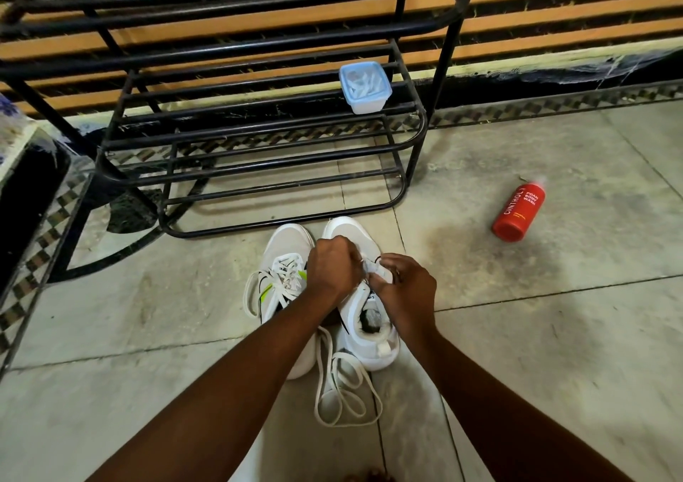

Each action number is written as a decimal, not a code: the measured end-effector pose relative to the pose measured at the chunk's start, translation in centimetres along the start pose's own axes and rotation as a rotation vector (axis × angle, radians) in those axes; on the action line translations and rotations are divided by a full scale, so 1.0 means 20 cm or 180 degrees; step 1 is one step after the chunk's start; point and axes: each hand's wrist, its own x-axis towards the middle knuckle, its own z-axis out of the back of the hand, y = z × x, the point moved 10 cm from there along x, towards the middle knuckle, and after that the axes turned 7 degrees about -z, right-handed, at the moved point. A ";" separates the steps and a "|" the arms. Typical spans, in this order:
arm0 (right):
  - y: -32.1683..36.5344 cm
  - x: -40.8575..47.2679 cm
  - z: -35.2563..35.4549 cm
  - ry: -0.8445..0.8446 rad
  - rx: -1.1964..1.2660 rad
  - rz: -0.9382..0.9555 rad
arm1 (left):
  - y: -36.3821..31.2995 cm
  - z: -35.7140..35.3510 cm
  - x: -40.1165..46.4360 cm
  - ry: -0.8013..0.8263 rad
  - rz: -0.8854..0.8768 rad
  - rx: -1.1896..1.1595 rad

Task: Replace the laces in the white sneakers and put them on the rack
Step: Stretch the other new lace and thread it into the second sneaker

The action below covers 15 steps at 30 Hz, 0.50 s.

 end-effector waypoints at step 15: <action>0.01 -0.02 -0.06 0.0337 -0.0396 0.0002 | -0.03 -0.06 -0.02 -0.0097 0.0045 0.0289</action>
